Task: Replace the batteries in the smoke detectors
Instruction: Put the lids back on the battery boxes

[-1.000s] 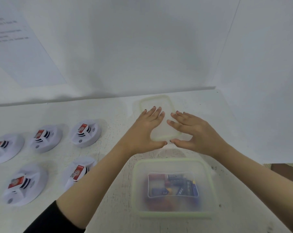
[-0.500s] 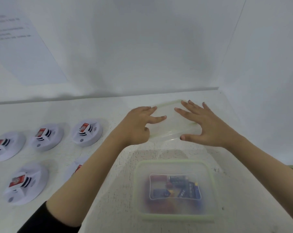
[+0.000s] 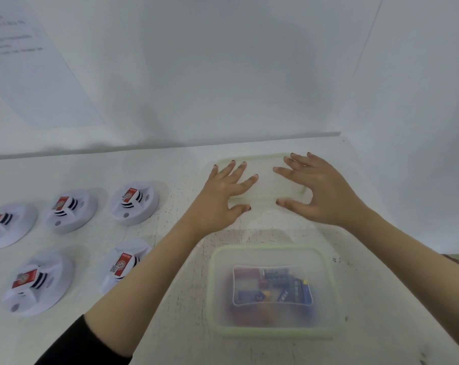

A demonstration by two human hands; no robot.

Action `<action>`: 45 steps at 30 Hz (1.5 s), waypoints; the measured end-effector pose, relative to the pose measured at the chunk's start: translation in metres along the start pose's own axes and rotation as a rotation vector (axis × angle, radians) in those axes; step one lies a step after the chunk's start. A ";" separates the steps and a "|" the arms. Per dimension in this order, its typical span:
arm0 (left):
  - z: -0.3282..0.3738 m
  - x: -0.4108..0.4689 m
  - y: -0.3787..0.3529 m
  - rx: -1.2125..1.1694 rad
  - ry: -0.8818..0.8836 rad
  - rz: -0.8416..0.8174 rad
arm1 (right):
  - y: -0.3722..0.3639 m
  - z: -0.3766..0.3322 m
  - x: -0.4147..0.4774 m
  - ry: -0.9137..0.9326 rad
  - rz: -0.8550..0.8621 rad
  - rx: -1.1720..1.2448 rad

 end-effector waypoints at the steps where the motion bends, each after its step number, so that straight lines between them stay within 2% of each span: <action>1: -0.005 0.003 0.003 -0.003 -0.002 -0.033 | 0.003 0.002 0.000 -0.029 -0.024 0.117; 4: -0.014 0.014 0.021 0.139 -0.003 -0.014 | 0.001 0.000 -0.004 -0.028 -0.171 0.331; 7: -0.018 0.015 0.041 0.127 0.040 0.160 | -0.006 -0.007 -0.011 0.021 -0.259 0.234; 9: -0.015 0.010 0.042 -0.039 0.061 0.196 | -0.007 -0.006 -0.012 -0.006 -0.195 0.153; 13: 0.006 0.000 0.008 -0.106 0.036 -0.055 | 0.000 -0.018 -0.013 0.018 0.066 -0.085; 14: 0.007 -0.001 0.003 -0.096 0.017 -0.062 | 0.000 -0.021 -0.013 0.018 0.084 -0.098; 19: -0.003 -0.002 0.002 -0.076 0.008 0.097 | -0.005 -0.023 -0.016 0.071 0.088 -0.105; 24: 0.006 -0.008 -0.001 0.107 -0.118 0.260 | -0.006 -0.024 -0.015 0.086 0.139 -0.079; 27: 0.002 -0.010 0.001 -0.008 -0.099 0.245 | -0.006 -0.021 -0.014 0.092 0.088 -0.027; 30: -0.009 -0.012 0.012 -0.229 0.016 0.333 | -0.005 -0.004 -0.011 -0.023 -0.039 0.248; 32: -0.026 -0.012 0.021 -0.353 0.196 0.434 | 0.003 0.010 -0.011 -0.140 -0.052 0.321; 35: -0.050 -0.006 0.018 -0.632 0.475 0.327 | 0.017 0.034 -0.018 -0.425 0.091 0.464; 38: -0.059 -0.003 0.012 -0.877 0.549 0.226 | 0.005 0.045 -0.027 -0.685 0.068 0.692; 41: -0.058 -0.007 0.013 -0.887 0.563 0.253 | -0.004 0.040 -0.028 -0.743 0.044 0.811; 45: -0.058 -0.022 0.015 -0.929 0.608 0.343 | 0.007 0.039 -0.025 -0.683 0.150 0.726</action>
Point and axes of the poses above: each hand's wrist, its own x-axis towards the middle knuckle, its own y-axis out of the back of the hand, z = x × y, the point moved 8 cm from there along x, towards the middle knuckle, and after that the axes turned 3 degrees about y, right-handed, at the moved point
